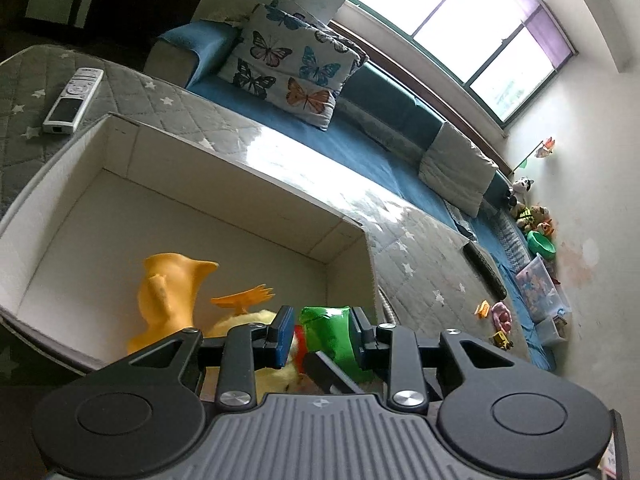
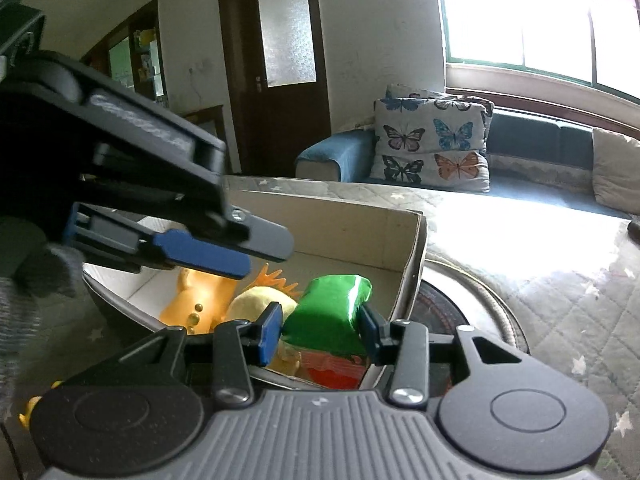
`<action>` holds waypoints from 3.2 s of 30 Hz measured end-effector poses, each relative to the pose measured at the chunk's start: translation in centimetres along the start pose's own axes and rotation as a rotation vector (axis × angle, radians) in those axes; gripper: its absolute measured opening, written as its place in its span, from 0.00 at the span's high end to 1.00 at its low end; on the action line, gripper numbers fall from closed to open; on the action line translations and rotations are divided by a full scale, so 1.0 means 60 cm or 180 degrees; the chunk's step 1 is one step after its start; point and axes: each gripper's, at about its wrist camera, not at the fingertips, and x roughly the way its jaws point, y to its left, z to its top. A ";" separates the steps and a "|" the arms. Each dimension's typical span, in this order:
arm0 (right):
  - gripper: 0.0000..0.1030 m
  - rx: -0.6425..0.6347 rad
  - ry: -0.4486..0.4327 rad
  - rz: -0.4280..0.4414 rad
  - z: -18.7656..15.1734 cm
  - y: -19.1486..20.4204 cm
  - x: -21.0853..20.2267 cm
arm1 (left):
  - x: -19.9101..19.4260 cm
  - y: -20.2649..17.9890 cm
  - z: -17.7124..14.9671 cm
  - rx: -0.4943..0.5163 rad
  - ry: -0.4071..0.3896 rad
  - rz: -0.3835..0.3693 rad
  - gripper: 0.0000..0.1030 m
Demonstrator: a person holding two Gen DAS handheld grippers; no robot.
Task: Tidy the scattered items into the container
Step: 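Carry the green toy into the box and open the left tool, then move the left tool to the small yellow rubber duck and grasp it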
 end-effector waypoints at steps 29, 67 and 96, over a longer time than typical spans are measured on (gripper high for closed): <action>0.42 -0.0397 0.0105 0.0604 -0.075 0.137 -0.133 | -0.220 0.141 -0.108 -0.0139 -0.0314 0.0557 0.67; 0.40 -0.0925 0.0443 0.0758 -0.134 0.238 -0.101 | -0.201 0.214 -0.200 -0.0869 0.0220 -0.0077 0.67; 0.57 -0.0957 0.0461 0.0741 -0.127 0.250 -0.087 | -0.180 0.207 -0.134 -0.0692 0.0007 0.0331 0.66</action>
